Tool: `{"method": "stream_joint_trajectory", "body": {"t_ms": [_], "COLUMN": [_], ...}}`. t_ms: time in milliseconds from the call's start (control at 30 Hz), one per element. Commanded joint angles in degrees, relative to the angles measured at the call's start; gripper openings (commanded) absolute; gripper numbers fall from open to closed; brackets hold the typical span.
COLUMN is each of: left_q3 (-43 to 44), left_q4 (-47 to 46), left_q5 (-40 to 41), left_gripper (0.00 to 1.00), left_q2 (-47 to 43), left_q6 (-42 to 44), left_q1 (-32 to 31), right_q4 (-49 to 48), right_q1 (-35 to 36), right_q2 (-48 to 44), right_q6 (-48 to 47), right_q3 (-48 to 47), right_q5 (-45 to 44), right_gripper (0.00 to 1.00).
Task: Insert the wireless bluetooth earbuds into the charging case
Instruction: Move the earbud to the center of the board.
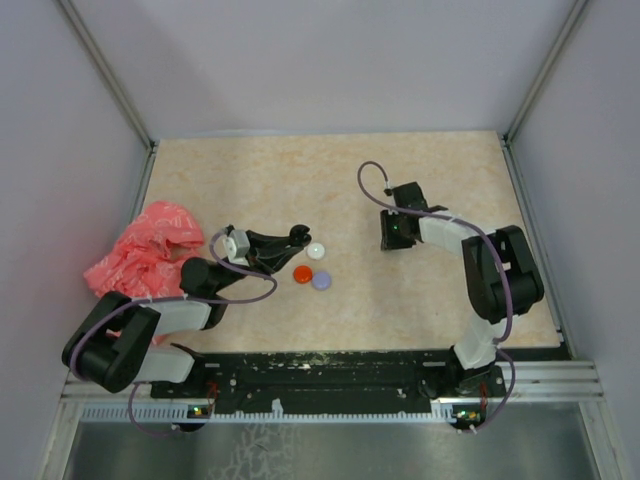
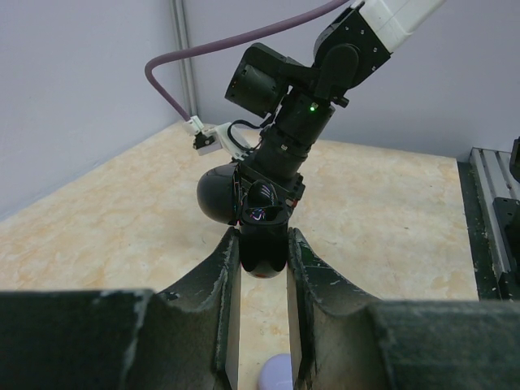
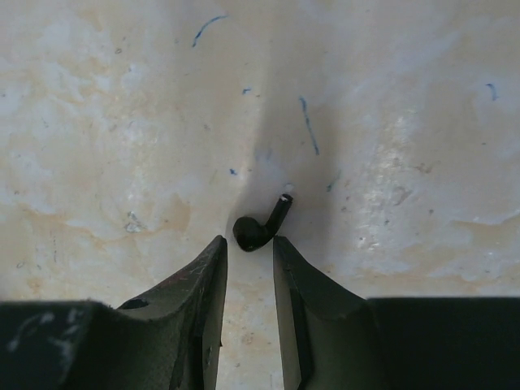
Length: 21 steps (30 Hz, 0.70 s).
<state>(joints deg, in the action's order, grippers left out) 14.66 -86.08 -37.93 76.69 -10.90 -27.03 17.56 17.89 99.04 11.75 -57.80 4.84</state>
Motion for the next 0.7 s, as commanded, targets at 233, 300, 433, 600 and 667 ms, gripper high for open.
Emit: {"method": "stream_joint_trajectory", "body": {"t_ms": [233,300,433,600,667], "left_q3": [1.0,0.9,0.8,0.8,0.8], "left_q4": [-1.1,-1.2,-1.3,-1.5,-1.5], "left_q5": [-0.8,-0.9,-0.5,-0.4,-0.4], "left_gripper": [0.00,0.00,0.00,0.00,0.00], "left_q2": [-0.9,-0.9,-0.8,-0.6,-0.6], "left_q6": [-0.9,-0.9,-0.7,-0.8,-0.8], "left_q1": [-0.2,-0.2,-0.3,-0.2,-0.2], "right_q4": [1.2,2.7,5.7,6.7,7.1], "right_q1": [4.7,5.6,7.3,7.4,7.4], "right_q2": [0.6,0.0,-2.0,-1.4,-0.4], "right_q6": [-2.2,-3.5,-5.3,-7.3,-7.7], "right_q3": [-6.1,-7.7,-9.6,-9.3,-9.3], "right_q5": [1.6,0.2,-4.9,-12.2,-13.5], "right_gripper": [0.32,0.32,0.32,0.32,0.32]}}
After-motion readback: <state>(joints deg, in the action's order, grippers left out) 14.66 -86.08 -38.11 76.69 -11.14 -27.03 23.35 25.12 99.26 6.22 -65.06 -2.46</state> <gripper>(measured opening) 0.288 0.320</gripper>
